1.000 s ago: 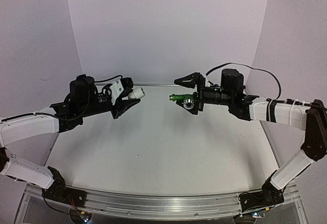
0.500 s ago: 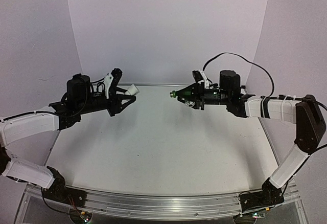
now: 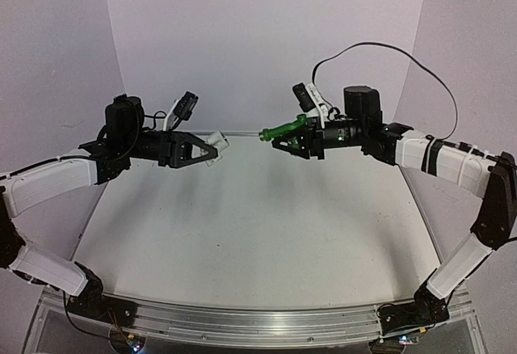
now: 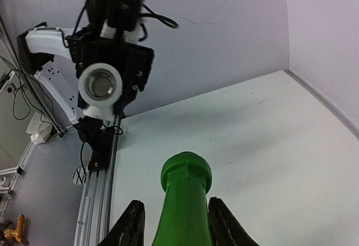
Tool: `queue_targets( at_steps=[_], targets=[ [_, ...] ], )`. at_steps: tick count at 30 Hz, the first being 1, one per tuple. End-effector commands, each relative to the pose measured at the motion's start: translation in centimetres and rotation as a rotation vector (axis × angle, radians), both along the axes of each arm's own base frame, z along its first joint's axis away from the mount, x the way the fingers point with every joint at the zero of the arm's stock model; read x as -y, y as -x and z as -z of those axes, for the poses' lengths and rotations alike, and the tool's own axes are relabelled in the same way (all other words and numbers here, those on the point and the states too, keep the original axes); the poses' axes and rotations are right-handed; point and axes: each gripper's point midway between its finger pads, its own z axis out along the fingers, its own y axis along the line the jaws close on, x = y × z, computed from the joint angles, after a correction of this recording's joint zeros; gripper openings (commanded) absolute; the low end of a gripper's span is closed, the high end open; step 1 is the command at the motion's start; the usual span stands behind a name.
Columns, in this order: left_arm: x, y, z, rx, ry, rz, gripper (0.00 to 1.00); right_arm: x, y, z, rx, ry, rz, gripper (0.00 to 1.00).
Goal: Install the water faucets
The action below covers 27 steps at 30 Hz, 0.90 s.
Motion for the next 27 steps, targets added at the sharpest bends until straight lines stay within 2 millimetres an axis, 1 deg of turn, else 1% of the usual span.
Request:
queue_targets(
  at_steps=[1,3,6,10,13,19,27],
  targets=[
    [-0.2,2.5,-2.8,-0.098,0.021,0.182,0.00,-2.4,5.8,-5.6,0.348,-0.082,-0.193,0.00],
    [-0.4,3.3,-3.4,-0.114,0.019,0.228,0.00,-3.0,6.6,-6.8,0.402,-0.102,-0.220,0.00],
    [-0.8,4.1,-3.8,-0.136,0.014,0.276,0.00,-4.0,7.3,-7.9,0.460,-0.108,-0.249,0.00],
    [-0.8,4.5,-3.6,-0.173,0.001,0.309,0.00,-5.1,8.1,-8.3,0.521,-0.095,-0.287,0.00],
    [-1.0,4.9,-3.9,-0.164,0.003,0.326,0.00,-5.7,8.4,-8.3,0.526,-0.091,-0.320,0.00],
    [-1.2,5.5,-4.3,-0.141,0.009,0.348,0.00,-6.4,8.7,-7.7,0.504,-0.086,-0.362,0.00],
    [-1.2,5.6,-4.5,-0.131,0.011,0.359,0.00,-7.2,9.5,-6.8,0.489,-0.070,-0.392,0.00]
  ],
)
